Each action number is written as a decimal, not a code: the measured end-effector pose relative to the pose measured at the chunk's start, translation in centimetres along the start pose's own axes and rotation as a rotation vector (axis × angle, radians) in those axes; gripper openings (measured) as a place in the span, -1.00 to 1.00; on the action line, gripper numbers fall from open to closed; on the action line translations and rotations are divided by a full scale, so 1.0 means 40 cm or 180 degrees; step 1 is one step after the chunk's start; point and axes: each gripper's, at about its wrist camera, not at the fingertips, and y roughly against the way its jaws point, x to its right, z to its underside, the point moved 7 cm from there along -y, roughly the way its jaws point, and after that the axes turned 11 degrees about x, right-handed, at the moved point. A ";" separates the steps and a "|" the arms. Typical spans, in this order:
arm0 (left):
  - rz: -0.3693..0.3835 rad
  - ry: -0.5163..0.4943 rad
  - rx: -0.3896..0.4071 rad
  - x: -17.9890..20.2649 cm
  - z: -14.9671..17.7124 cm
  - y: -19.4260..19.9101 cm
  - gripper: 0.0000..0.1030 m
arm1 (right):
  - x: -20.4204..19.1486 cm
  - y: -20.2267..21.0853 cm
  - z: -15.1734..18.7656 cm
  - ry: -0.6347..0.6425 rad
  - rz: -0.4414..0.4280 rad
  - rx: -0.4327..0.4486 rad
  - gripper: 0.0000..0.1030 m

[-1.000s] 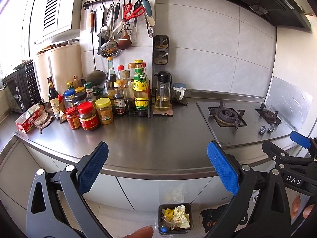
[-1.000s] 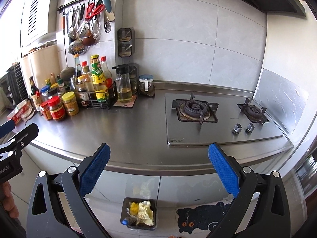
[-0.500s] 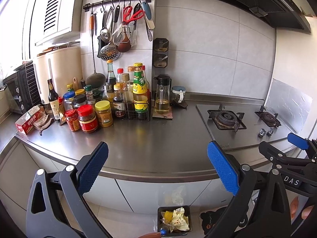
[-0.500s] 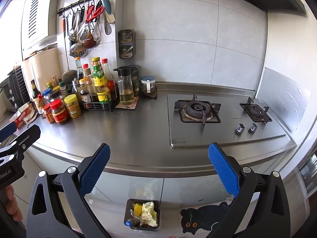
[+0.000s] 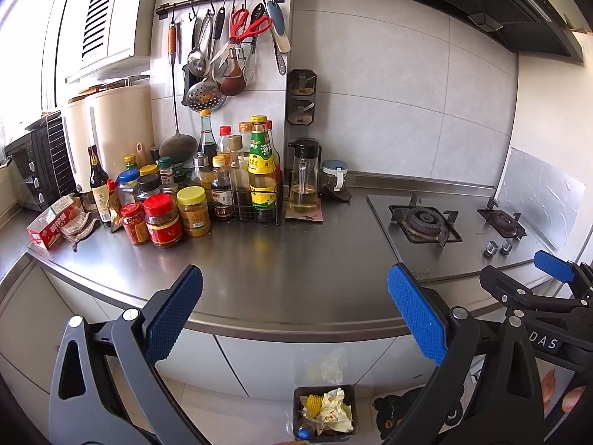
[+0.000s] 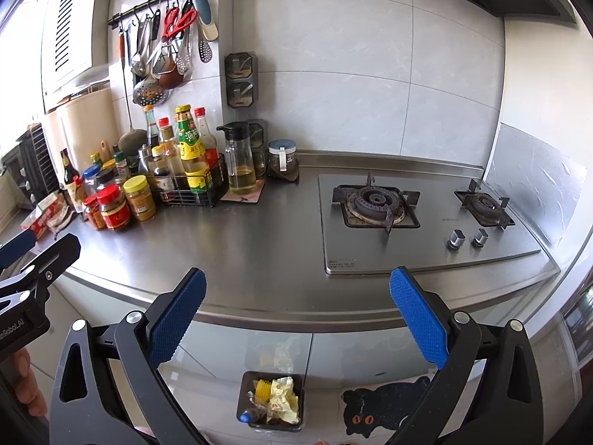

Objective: Collect trash

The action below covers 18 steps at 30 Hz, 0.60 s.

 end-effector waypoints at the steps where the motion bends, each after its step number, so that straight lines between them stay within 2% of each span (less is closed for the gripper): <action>1: 0.0005 0.0002 -0.0009 0.000 0.000 -0.001 0.84 | 0.001 -0.003 0.000 0.0000 -0.0004 -0.0003 0.94; 18: -0.0044 -0.0010 0.0001 -0.002 -0.001 -0.016 0.84 | -0.009 -0.022 0.002 -0.0025 0.0014 -0.0028 0.94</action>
